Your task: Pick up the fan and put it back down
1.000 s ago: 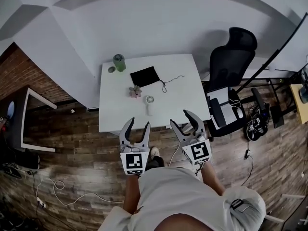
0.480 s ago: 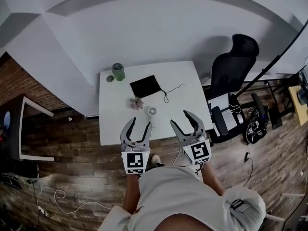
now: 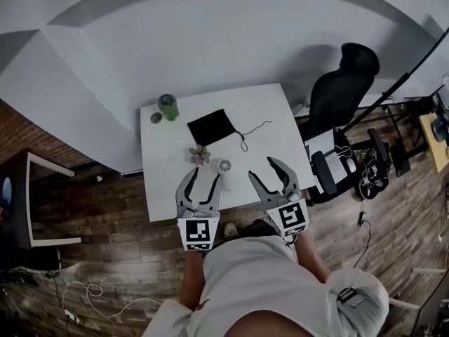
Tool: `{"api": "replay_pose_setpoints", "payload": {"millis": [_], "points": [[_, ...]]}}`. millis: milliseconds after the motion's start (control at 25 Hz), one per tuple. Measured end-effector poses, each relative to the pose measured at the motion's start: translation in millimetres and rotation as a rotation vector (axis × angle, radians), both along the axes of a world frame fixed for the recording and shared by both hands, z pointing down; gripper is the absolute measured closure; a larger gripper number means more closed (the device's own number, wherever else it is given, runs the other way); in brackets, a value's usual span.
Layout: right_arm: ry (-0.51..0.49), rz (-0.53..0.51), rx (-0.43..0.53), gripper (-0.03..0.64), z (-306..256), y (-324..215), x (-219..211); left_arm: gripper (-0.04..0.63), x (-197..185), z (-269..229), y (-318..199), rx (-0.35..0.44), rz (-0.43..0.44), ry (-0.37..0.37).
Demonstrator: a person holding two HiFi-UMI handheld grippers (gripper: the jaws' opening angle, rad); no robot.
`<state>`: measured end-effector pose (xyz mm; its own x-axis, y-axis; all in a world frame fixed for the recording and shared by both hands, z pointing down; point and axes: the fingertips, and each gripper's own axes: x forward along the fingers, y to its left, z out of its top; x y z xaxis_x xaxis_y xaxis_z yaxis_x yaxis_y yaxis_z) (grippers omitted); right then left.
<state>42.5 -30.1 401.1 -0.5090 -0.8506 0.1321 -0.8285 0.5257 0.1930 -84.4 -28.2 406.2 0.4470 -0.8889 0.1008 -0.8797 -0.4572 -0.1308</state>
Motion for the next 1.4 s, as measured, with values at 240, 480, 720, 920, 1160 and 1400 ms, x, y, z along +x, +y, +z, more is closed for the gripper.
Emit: {"api": "replay_pose_setpoints", "payload": {"millis": [240, 480, 720, 920, 1160, 1400], "points": [[0.012, 0.003, -0.032, 0.377, 16.6, -19.2, 1.6, 0.376, 5.4, 18.1, -21.7, -0.034, 0.021, -0.003], [0.026, -0.02, -0.075, 0.379, 33.7, -41.3, 4.0, 0.376, 10.0, 36.5, -45.2, -0.08, 0.01, -0.011], [0.037, -0.071, -0.124, 0.379, 54.3, -66.0, 7.5, 0.374, 18.5, 57.5, -66.7, -0.133, -0.014, -0.023], [0.044, -0.119, -0.173, 0.379, 71.9, -82.6, 15.9, 0.373, 28.2, 76.5, -79.3, -0.19, -0.043, -0.025], [0.052, -0.194, -0.237, 0.379, 95.6, -105.6, 24.8, 0.367, 38.2, 100.7, -100.6, -0.268, -0.095, -0.03], [0.052, -0.277, -0.299, 0.379, 120.6, -117.3, 29.0, 0.357, 46.5, 123.9, -111.7, -0.337, -0.145, -0.051]]}}
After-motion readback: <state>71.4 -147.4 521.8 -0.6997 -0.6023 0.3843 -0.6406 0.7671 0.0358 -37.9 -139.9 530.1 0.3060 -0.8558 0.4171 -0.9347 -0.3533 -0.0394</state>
